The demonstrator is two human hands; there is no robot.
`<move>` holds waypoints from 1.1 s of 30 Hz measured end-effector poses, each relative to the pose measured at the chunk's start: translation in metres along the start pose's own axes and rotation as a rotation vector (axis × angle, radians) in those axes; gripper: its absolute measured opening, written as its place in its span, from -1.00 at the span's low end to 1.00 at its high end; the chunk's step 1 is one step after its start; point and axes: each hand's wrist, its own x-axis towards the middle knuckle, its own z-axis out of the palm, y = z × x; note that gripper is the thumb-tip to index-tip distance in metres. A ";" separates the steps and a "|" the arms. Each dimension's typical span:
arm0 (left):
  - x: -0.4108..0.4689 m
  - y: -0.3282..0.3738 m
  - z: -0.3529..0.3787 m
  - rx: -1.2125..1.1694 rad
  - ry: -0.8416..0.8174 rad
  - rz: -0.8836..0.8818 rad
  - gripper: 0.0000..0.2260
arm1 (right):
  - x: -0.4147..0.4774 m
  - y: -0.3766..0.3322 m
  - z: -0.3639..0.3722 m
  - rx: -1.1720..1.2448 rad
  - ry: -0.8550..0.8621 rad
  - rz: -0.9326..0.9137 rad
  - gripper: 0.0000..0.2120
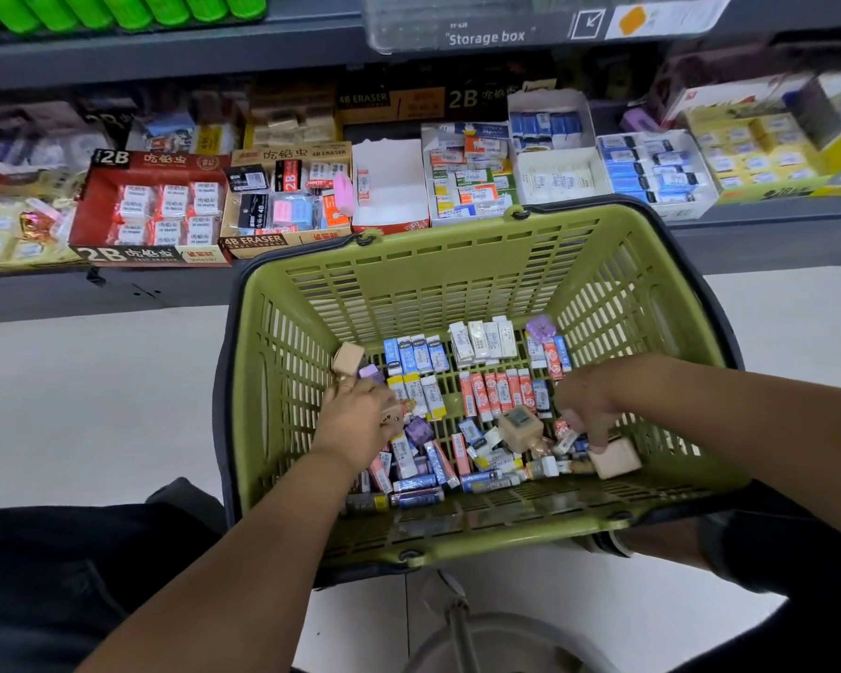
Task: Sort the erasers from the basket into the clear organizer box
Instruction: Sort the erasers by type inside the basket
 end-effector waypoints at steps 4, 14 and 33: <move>-0.001 0.000 0.001 -0.015 -0.022 -0.008 -0.65 | 0.006 -0.008 0.000 0.211 0.151 -0.061 -0.68; 0.001 0.003 -0.005 0.093 -0.077 -0.136 -0.55 | 0.067 -0.108 -0.009 0.748 0.086 -0.225 -0.40; -0.002 0.004 -0.008 0.162 -0.235 -0.363 -0.49 | 0.084 -0.121 0.000 0.892 0.126 -0.249 -0.30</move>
